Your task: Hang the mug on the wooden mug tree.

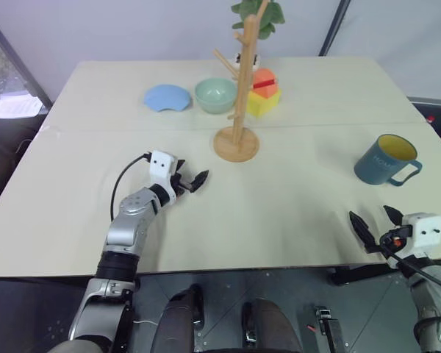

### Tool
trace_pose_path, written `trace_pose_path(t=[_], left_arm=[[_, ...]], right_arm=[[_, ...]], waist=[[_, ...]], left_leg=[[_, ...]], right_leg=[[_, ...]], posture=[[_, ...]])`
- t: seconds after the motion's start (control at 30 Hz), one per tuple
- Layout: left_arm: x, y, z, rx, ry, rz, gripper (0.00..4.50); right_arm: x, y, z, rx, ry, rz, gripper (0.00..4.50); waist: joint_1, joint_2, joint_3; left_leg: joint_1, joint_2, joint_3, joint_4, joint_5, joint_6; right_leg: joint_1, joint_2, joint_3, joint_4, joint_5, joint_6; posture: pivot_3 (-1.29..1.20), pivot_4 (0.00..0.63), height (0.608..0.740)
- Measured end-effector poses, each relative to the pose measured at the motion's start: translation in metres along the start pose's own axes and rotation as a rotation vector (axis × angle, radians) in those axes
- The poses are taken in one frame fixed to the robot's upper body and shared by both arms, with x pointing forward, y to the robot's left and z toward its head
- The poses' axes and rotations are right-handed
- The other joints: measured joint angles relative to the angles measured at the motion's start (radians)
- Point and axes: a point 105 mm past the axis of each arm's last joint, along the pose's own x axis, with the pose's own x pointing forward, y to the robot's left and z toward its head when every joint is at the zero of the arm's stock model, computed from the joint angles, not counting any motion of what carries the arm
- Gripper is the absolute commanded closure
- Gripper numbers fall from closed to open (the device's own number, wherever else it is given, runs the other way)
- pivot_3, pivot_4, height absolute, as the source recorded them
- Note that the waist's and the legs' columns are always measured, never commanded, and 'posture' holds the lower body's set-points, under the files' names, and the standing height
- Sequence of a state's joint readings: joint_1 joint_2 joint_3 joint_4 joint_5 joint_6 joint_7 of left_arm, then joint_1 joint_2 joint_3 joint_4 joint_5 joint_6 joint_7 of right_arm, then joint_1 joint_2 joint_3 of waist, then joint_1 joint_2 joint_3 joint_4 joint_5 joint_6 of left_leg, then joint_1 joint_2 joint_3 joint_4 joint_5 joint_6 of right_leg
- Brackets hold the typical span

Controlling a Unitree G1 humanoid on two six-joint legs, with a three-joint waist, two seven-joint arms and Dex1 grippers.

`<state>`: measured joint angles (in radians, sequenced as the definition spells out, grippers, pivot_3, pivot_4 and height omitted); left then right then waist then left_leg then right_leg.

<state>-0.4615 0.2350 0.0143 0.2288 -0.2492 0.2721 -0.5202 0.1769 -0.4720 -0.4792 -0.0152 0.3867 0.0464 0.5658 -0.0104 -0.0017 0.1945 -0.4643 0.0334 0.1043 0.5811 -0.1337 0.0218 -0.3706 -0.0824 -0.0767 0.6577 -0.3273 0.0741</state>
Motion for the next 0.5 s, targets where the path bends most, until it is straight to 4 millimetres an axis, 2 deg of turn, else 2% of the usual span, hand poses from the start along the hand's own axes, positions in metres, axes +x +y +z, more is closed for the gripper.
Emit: trace_pose_path(t=[0.37, 0.43, 0.5], left_arm=[[-0.004, -0.002, -0.006, -0.013, 0.011, -0.007, 0.0], [-0.005, -0.006, -0.003, -0.012, 0.002, -0.032, 0.0], [-0.009, -0.023, 0.006, -0.023, -0.038, -0.13, 0.0]], right_arm=[[0.003, -0.002, 0.0, 0.006, -0.006, -0.007, 0.02], [0.003, -0.002, -0.001, 0.005, -0.003, -0.015, 0.02], [0.004, -0.004, -0.001, 0.0, 0.003, -0.034, 0.02]], waist=[[0.001, 0.0, 0.0], [0.001, 0.0, 0.0], [0.0, 0.0, 0.0]], left_leg=[[0.0, 0.0, 0.0, 0.0, 0.0, 0.0], [0.0, 0.0, 0.0, 0.0, 0.0, 0.0], [0.0, 0.0, 0.0, 0.0, 0.0, 0.0]], right_leg=[[0.002, 0.0, 0.0, 0.0, 0.0, 0.001], [0.002, 0.0, 0.0, 0.0, 0.0, 0.0], [0.003, 0.0, 0.0, 0.0, 0.0, 0.0]], posture=[[0.0, 0.15, 0.74], [0.0, 0.15, 0.74], [0.0, 0.15, 0.74]])
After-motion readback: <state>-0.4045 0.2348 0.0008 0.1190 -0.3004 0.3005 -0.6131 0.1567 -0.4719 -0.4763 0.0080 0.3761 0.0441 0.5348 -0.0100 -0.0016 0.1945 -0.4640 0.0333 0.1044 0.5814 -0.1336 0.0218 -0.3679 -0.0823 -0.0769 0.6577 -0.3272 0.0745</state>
